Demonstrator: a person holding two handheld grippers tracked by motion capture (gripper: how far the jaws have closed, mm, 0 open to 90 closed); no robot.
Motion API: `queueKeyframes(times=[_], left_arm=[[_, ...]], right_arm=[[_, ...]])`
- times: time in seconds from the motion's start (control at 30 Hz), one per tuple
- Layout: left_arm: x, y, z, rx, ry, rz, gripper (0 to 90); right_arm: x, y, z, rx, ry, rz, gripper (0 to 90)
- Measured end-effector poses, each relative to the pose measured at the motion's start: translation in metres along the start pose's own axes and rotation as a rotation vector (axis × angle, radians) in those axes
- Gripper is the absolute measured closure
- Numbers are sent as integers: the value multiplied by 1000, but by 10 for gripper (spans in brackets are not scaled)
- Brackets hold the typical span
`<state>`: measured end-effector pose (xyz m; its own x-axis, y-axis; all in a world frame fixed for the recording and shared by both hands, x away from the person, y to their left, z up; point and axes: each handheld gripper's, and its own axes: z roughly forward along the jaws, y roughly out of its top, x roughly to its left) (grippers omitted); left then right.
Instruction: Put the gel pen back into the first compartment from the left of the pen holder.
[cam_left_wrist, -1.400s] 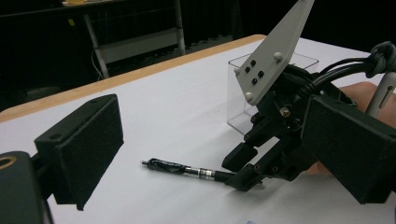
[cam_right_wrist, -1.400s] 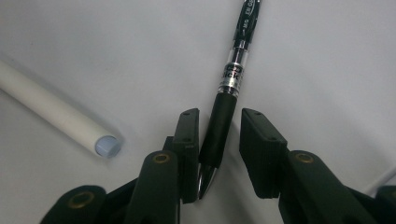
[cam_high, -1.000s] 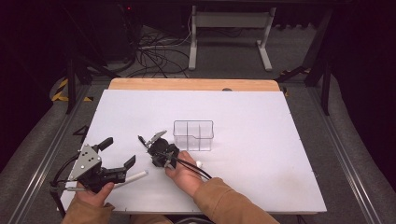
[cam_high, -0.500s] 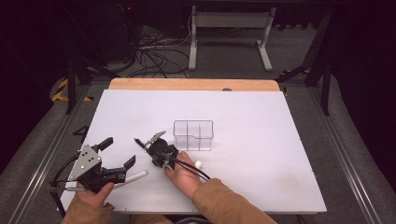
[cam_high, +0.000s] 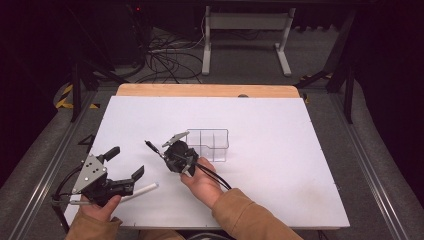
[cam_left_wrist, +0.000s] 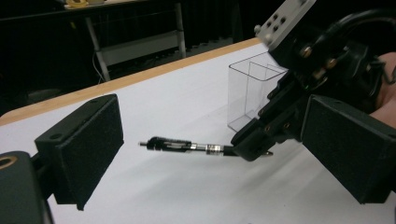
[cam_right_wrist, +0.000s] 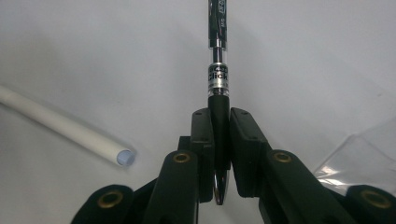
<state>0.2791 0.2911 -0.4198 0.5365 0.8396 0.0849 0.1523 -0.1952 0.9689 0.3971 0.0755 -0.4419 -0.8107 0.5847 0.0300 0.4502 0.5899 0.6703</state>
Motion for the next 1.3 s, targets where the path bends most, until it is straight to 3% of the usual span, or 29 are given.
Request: queueKeyframes(times=[0.2,0.87,1.1,1.3], left_arm=[[0,0,0,-3,3,2,64],[-1,1,0,1,0,8,64],[-2,5,-2,-9,-18,2,63],[-5,12,-1,-11,-47,4,62]], right_arm=[[0,1,-16,-25,4,-36,808],[-12,4,-65,-101,40,-49,807],[-17,2,-87,-87,50,-155,806],[-26,0,-110,-74,90,-191,805]])
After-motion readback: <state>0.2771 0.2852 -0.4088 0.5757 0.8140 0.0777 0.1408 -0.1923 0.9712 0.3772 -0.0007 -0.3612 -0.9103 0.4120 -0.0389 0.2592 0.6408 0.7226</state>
